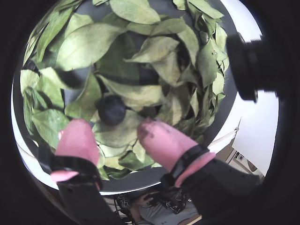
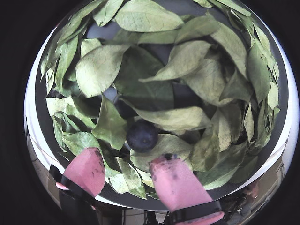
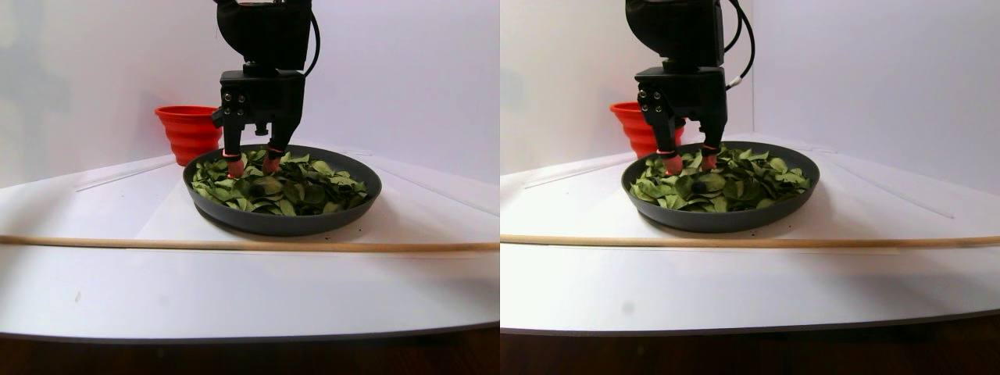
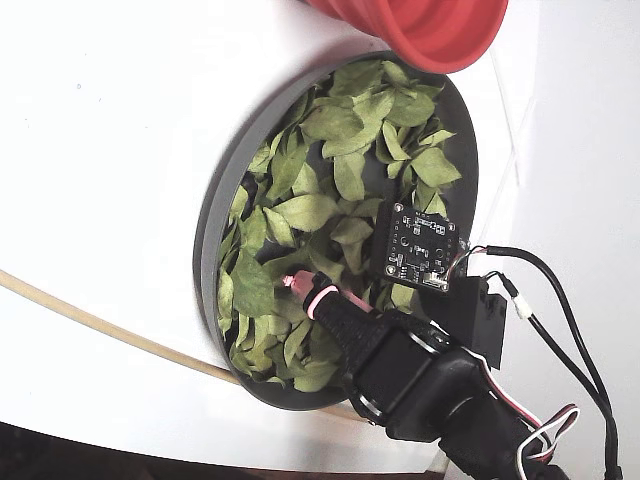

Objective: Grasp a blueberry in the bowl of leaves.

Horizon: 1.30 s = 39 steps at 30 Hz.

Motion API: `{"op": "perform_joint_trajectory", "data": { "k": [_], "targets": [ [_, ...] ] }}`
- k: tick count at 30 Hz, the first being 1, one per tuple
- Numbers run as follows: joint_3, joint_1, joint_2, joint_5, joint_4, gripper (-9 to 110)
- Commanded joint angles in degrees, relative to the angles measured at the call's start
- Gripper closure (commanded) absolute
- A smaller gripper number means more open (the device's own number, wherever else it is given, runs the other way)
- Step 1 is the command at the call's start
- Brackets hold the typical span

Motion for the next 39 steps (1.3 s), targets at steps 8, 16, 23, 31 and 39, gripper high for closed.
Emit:
{"op": "perform_joint_trajectory", "data": {
  "k": [8,16,23,31,39],
  "targets": [
    [0.3,1.3,3.3,-0.2,-2.2,82],
    [-0.1,1.8,0.8,-0.4,-3.8,82],
    [0.0,1.9,-1.2,-0.5,-5.3,82],
    [-0.2,2.0,-4.6,-0.4,-7.8,82],
    [-1.7,2.0,-7.1,0.1,-9.1,82]
  ]
}}
